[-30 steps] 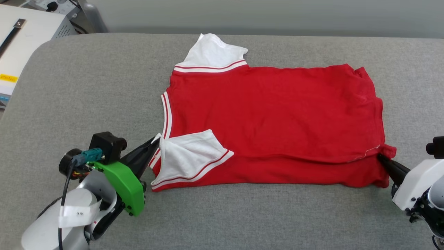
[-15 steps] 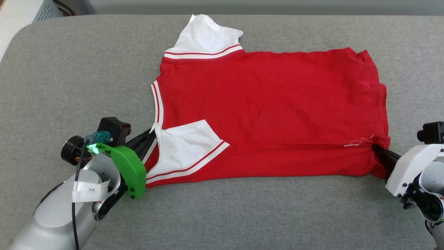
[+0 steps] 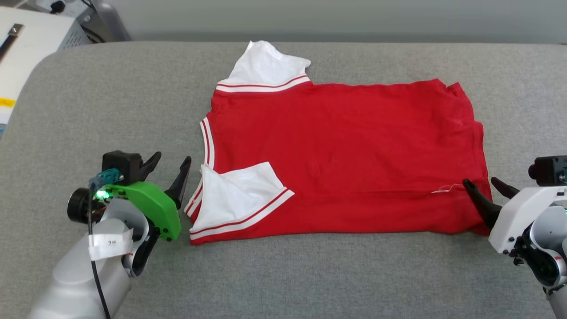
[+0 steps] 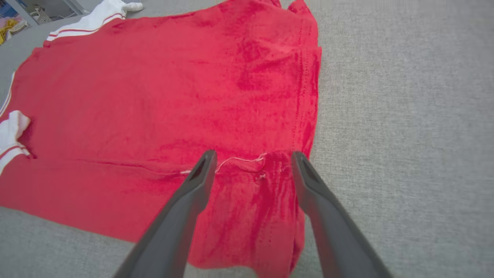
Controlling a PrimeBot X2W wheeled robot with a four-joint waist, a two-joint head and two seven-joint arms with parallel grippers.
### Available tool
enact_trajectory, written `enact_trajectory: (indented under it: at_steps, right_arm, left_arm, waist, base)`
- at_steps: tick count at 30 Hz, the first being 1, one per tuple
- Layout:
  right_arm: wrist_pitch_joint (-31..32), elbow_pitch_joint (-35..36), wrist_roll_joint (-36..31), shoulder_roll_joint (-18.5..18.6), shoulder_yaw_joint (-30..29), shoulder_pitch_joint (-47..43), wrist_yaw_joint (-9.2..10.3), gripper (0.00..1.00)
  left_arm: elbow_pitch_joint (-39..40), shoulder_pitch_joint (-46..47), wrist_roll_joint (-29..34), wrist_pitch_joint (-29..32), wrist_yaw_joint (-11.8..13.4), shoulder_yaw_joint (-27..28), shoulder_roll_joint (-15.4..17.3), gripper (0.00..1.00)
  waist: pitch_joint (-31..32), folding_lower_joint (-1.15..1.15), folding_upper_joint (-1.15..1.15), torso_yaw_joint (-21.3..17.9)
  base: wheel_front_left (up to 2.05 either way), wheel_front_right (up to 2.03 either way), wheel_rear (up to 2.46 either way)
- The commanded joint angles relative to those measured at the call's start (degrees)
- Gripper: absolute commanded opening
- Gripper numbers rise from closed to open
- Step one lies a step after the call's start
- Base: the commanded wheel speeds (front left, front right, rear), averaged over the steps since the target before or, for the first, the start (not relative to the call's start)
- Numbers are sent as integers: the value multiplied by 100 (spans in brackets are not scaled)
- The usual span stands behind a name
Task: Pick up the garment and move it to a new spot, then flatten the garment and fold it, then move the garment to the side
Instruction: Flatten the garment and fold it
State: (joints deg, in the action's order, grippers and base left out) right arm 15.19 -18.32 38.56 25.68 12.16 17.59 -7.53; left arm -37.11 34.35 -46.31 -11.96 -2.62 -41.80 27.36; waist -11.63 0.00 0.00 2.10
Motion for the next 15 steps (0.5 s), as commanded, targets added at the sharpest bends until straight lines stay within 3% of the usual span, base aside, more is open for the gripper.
enact_trajectory:
  at_steps: [1, 6, 15]
  right_arm:
    - [-67, 91, -135, 32, 16, -139, 4, 100]
    - [6, 436, -579, 38, -85, -522, 4, 100]
    - [773, 1148, -1180, -388, -763, -1339, 4, 100]
  left_arm:
    - [4, -169, -118, -87, 82, 102, -60, 100]
    - [376, -664, -351, -235, 289, 411, -112, 100]
    - [1708, -1787, -612, -66, 801, 534, 10, 100]
  waist:
    - [233, 0, 0, 18]
    - [512, 0, 0, 33]
    - [731, 0, 0, 13]
  base:
    - [0, 0, 0]
    - [0, 0, 0]
    - [0, 0, 0]
